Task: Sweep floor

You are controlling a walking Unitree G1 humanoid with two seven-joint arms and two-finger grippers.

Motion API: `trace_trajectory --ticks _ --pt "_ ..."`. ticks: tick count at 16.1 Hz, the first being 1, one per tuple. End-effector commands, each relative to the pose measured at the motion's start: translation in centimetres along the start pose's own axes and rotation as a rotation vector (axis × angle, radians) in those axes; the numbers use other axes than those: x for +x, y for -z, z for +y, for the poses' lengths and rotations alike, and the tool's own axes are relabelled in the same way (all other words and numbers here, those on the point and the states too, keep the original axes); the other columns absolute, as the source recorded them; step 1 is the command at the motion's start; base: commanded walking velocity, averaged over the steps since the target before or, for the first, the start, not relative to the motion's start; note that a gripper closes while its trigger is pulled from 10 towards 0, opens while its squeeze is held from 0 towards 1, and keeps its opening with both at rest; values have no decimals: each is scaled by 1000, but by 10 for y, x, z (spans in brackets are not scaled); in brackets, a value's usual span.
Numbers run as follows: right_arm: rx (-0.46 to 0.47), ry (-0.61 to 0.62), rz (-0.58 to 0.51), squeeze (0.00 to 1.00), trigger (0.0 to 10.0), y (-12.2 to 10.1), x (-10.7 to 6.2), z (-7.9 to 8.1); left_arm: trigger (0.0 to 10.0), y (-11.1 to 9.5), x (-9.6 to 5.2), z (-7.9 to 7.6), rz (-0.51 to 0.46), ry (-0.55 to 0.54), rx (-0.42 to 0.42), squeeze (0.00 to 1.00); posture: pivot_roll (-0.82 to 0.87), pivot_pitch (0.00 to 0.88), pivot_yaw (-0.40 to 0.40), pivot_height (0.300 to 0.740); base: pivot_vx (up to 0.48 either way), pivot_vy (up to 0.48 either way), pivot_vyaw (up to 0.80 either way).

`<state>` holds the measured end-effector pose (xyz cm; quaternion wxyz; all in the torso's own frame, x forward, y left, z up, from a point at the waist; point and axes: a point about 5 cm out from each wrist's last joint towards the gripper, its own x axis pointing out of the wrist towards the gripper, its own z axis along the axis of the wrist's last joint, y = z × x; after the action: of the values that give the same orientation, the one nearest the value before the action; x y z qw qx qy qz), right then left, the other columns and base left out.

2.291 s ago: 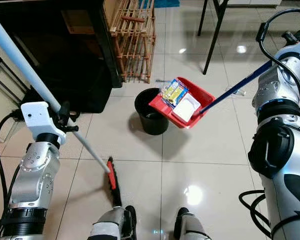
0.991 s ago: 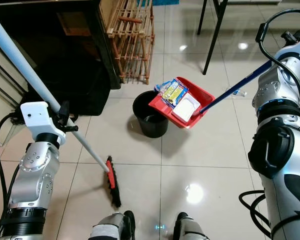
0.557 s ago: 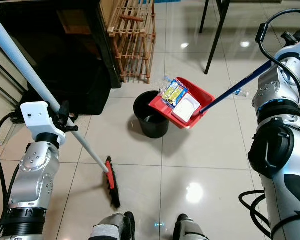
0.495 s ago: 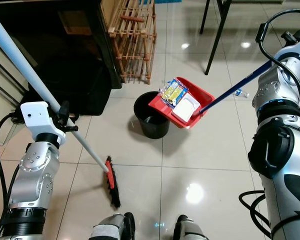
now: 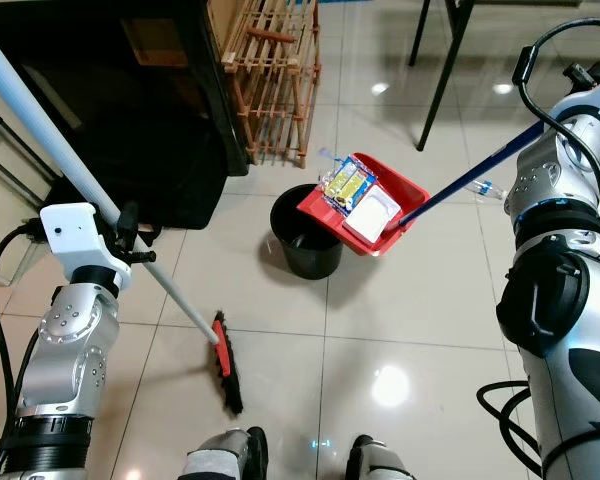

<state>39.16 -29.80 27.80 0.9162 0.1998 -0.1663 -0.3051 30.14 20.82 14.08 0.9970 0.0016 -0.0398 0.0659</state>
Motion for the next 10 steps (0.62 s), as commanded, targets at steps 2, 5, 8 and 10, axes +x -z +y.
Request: trace_trajectory --ticks 2,5,8,10 --pt "32 11 -34 0 10000 -9 3 -2 10000 -13 2 4 -62 -22 5 0 88 143 38 740 441 0 0" --pt "32 12 -33 0 10000 -9 3 -2 10000 -13 2 4 -62 -22 6 0 88 143 38 740 442 0 0" --pt "29 13 -28 0 10000 -8 3 -3 10000 -13 2 4 -62 -22 4 0 87 145 38 740 441 0 0" --pt "28 14 -26 0 10000 -7 3 -4 10000 -13 2 4 -62 -22 4 0 88 147 37 740 442 0 0"
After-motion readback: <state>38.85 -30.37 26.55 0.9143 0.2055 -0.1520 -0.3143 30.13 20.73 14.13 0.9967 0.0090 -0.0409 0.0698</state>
